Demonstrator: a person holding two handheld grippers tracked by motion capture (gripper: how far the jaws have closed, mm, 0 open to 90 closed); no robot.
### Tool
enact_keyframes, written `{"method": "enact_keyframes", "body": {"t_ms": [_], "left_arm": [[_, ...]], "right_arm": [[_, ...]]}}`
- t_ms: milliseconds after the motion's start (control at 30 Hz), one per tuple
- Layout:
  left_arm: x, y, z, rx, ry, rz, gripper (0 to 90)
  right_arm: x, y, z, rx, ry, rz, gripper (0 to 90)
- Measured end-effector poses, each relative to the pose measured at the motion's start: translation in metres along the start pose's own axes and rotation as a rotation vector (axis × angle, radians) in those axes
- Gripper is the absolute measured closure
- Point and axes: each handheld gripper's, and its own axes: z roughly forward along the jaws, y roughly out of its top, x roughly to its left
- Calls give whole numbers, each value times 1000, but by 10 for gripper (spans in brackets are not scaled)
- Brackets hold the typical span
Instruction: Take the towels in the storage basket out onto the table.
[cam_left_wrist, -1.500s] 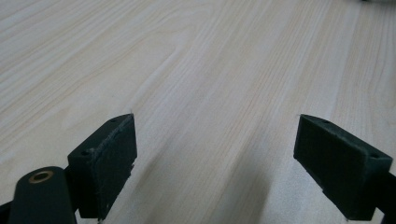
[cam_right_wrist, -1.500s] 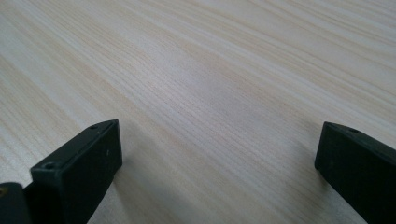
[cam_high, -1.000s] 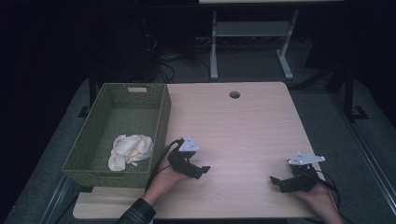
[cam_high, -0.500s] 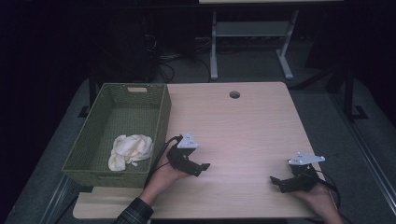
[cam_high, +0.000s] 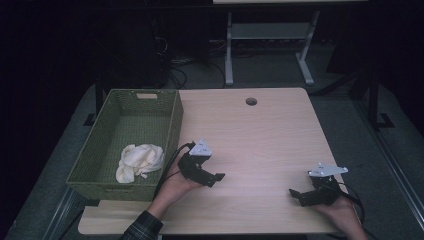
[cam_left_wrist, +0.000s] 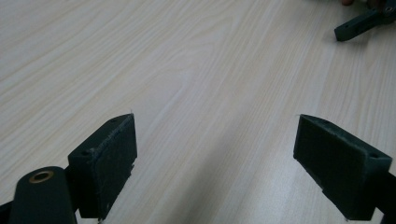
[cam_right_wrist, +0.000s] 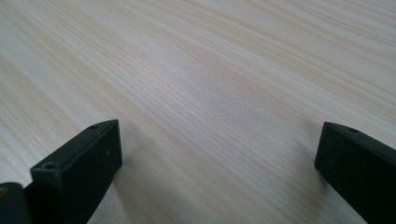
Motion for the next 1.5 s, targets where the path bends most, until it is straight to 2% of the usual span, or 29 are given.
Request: {"method": "enact_keyframes", "body": {"t_ms": [300, 333, 367, 533, 633, 833, 1133, 1500], "left_arm": [[0, 11, -6, 8, 0, 22, 127], [0, 12, -7, 3, 2, 15, 128], [0, 14, -8, 11, 2, 26, 128], [2, 19, -13, 16, 10, 19, 128], [3, 21, -15, 3, 12, 11, 128], [4, 25, -19, 13, 7, 19, 128], [11, 33, -30, 6, 7, 16, 129], [21, 41, -45, 27, 11, 26, 131]], "right_arm": [[0, 0, 0, -1, 1, 0, 5], [0, 0, 0, -1, 0, 0, 5], [0, 0, 0, -1, 0, 0, 5], [0, 0, 0, -1, 0, 1, 5], [0, 0, 0, -1, 0, 2, 5], [0, 0, 0, -1, 0, 1, 5], [0, 0, 0, -1, 0, 1, 5], [0, 0, 0, -1, 0, 1, 5]]}}
